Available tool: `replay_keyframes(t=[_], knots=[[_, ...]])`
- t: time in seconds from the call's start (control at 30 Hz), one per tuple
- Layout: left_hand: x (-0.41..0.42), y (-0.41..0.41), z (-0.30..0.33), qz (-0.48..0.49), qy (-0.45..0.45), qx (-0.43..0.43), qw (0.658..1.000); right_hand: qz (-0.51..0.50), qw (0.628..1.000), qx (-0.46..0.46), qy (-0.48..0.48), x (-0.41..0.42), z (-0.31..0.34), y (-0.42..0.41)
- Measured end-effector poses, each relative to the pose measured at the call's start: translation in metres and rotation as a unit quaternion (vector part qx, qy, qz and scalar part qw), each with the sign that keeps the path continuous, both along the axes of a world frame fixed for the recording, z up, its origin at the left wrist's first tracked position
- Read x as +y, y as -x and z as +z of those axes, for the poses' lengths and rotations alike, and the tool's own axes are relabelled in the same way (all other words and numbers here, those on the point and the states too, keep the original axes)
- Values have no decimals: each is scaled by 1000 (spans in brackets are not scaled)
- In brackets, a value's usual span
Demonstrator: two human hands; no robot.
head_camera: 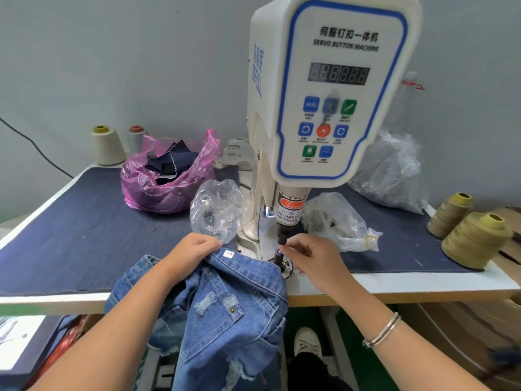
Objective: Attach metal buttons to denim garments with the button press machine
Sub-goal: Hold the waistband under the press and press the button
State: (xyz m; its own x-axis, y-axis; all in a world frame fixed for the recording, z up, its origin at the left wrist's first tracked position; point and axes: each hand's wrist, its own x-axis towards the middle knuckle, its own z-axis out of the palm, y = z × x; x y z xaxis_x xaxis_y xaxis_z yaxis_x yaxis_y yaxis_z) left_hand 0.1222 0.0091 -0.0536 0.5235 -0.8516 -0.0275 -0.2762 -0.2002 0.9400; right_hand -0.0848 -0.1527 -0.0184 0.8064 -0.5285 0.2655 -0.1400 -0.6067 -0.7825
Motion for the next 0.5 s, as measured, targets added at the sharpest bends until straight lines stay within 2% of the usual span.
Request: replay_keyframes(t=[0.23,0.5], knots=[[-1,1,1,-1,-4,3,1000,5,997,11,70,-1,4,-1],[0,-1,-1,-7,-6,14,1000,5,996,-2,94,-1,1,1]])
